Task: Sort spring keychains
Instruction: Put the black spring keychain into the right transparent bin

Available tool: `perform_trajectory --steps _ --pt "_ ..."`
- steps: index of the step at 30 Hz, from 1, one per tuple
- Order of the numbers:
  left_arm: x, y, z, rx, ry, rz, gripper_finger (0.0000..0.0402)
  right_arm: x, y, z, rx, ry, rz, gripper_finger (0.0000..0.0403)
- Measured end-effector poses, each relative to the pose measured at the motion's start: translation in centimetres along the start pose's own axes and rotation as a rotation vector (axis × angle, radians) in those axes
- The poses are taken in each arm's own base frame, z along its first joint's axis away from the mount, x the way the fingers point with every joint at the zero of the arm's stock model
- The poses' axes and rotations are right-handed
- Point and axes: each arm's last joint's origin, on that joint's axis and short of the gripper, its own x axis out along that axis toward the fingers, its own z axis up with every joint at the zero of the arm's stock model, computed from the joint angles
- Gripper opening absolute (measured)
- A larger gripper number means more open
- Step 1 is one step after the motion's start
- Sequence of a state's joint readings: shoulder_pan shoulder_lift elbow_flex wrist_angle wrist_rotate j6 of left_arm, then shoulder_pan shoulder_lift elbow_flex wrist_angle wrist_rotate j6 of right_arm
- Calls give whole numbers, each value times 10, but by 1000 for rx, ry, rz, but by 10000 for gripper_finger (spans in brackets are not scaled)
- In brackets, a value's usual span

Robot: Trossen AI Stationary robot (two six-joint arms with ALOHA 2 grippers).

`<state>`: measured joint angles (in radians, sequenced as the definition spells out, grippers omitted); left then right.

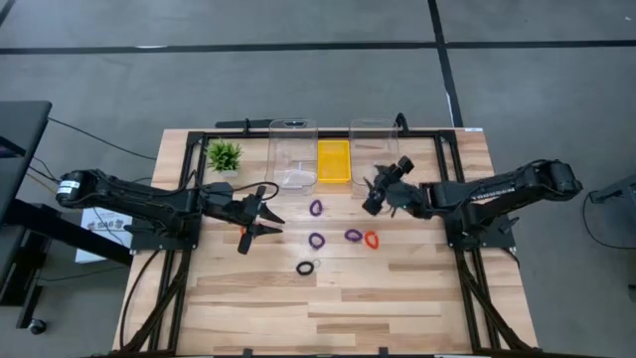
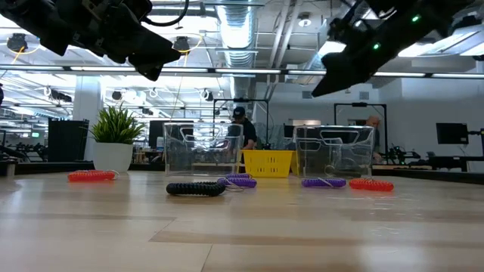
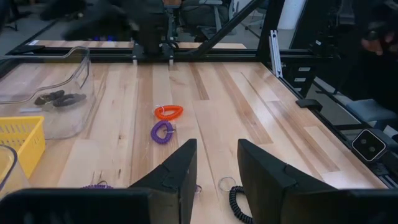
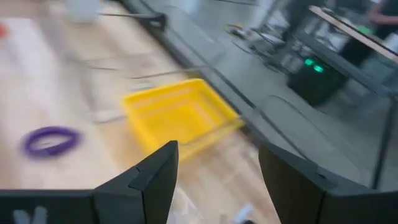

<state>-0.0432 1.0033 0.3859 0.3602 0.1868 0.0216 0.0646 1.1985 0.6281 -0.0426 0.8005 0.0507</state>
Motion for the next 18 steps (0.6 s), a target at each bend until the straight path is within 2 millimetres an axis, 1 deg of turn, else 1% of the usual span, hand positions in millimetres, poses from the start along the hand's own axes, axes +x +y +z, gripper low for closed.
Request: perform_trajectory --steps 5,8,12,15,18 --pt "0 0 0 0 -1 0 113 -19 24 -1 -80 -29 266 217" --pt "0 0 3 2 -27 0 113 -29 34 -3 -115 -40 399 217" --pt "0 -3 9 17 -89 -13 113 -40 42 -5 -146 -51 458 217" --pt "1 -9 11 25 -106 -43 113 -45 46 -10 -184 -29 490 217" --pt "1 -16 11 33 -115 -75 113 -49 50 -14 -214 -2 588 217"
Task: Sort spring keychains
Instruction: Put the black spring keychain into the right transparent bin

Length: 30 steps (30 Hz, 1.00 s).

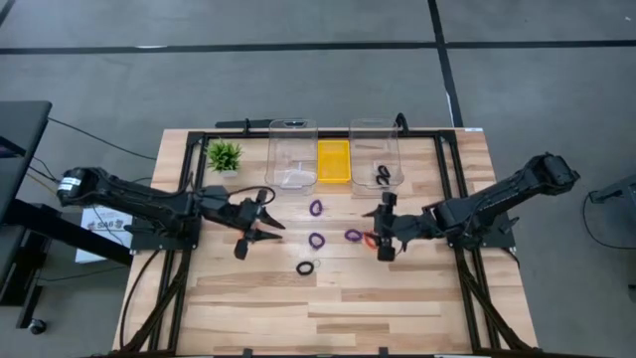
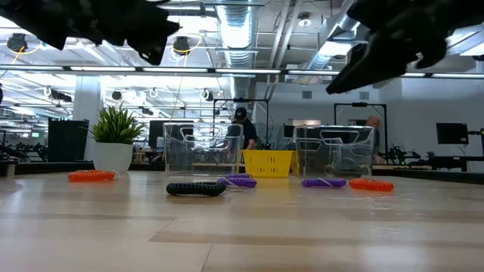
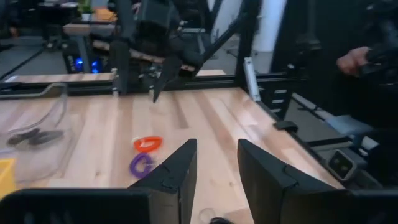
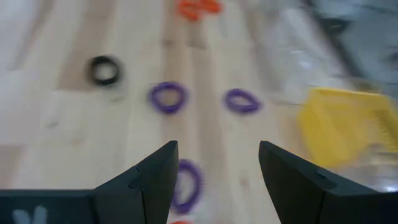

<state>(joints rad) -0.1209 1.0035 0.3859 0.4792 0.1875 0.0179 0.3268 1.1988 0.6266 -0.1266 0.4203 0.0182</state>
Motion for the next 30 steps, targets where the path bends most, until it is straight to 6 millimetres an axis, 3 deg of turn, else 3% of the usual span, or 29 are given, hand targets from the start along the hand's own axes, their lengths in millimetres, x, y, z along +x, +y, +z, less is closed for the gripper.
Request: perform_trajectory --steps 4,13,21,30 --pt "1 -7 4 12 -43 -34 113 0 7 -5 -10 -3 94 217" --pt "8 -20 -2 -62 -10 -99 113 4 7 -15 5 -10 88 217" --pt "36 -15 -42 -45 177 -36 113 5 7 -16 12 -26 88 217" --pt "64 -13 -81 -24 205 -35 113 5 7 -16 12 -26 88 217"
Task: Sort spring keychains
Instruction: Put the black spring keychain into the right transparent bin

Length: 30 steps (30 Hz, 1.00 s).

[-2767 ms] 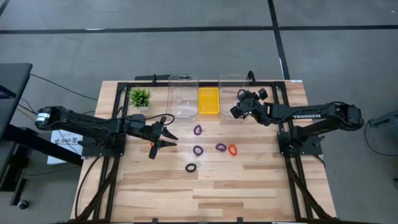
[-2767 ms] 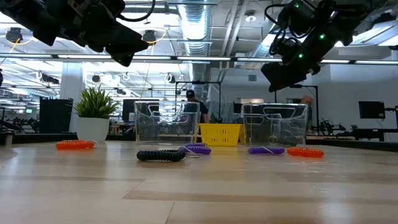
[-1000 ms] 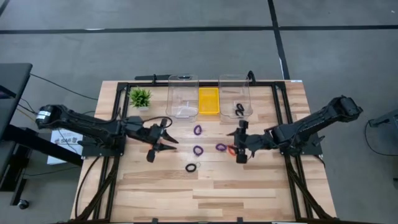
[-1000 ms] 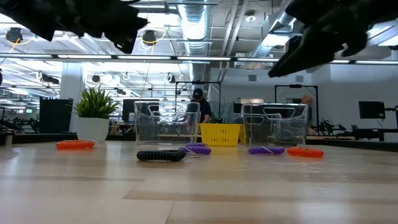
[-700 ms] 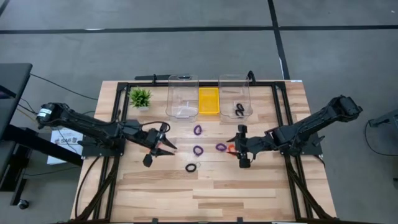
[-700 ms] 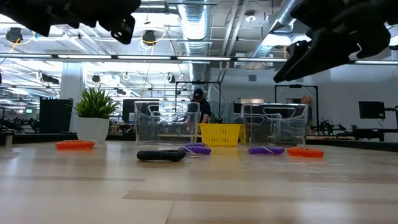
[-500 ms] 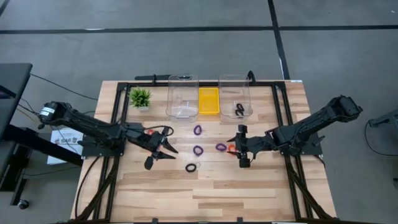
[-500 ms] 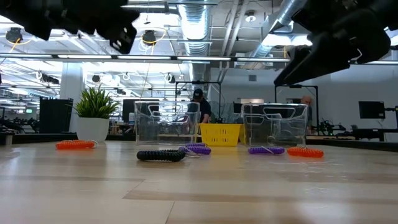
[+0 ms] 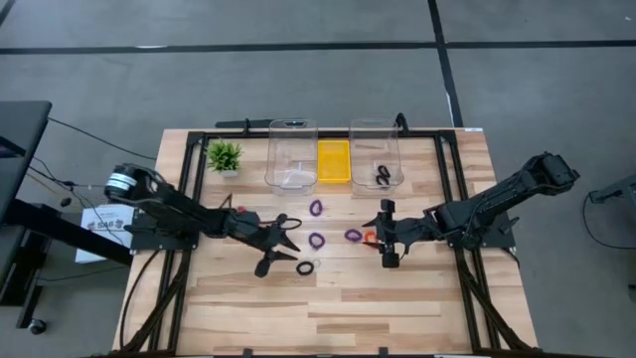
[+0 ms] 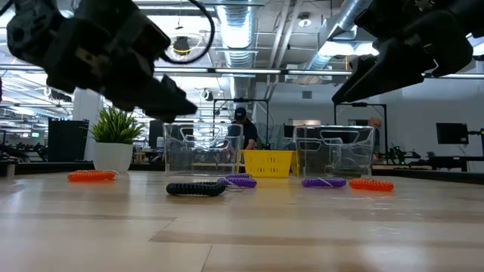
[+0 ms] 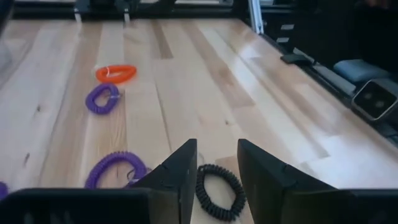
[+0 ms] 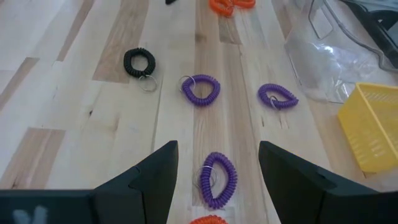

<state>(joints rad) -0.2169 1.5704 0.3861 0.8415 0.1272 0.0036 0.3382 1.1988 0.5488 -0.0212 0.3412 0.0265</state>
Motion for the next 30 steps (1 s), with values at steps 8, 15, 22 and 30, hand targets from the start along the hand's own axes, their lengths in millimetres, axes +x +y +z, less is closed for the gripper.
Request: perform_trajectory --steps 8,15,22,30 --pt "8 1 -15 -15 62 4 113 0 0 0 0 0 0 217" --pt "8 -1 -16 -72 65 -2 113 0 0 0 6 0 0 217" --pt "10 -22 -16 -44 69 -24 113 0 1 0 68 0 2 217" --pt "15 -45 -9 1 42 45 113 0 1 0 164 0 4 217"
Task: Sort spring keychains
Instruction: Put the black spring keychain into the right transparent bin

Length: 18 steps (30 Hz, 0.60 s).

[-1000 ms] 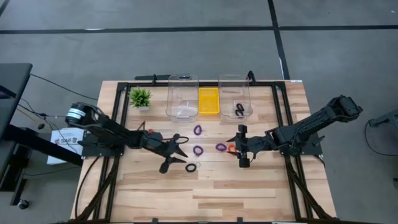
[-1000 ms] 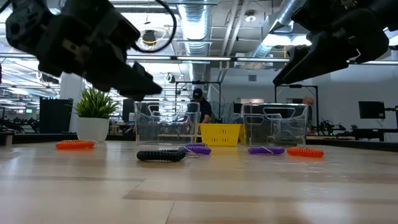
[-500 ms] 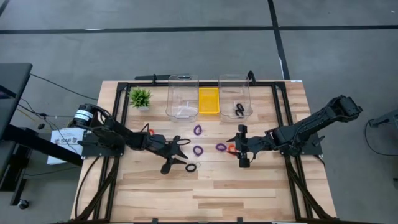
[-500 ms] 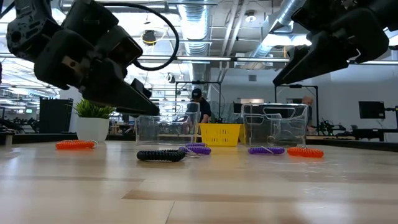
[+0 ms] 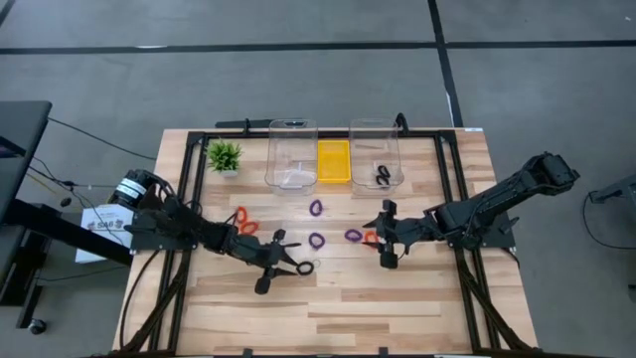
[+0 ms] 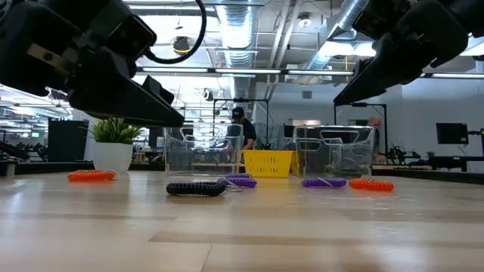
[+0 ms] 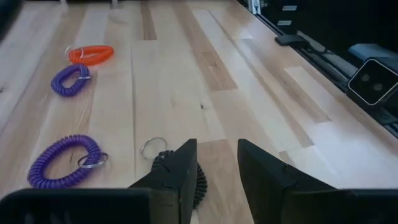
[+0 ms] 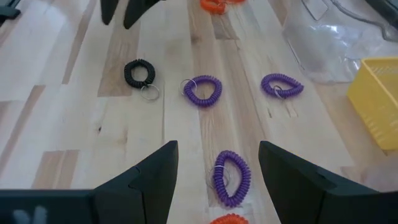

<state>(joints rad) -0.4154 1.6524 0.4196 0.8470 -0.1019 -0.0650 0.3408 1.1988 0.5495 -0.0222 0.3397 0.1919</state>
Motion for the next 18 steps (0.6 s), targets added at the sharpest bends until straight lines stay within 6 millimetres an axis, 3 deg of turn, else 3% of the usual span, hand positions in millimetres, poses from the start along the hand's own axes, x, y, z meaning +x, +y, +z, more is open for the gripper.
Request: perform_trajectory --steps 12,18 --pt "8 12 2 11 119 130 113 0 0 0 18 2 -1 217" --pt "11 7 1 50 169 110 113 0 0 0 18 2 -1 217"
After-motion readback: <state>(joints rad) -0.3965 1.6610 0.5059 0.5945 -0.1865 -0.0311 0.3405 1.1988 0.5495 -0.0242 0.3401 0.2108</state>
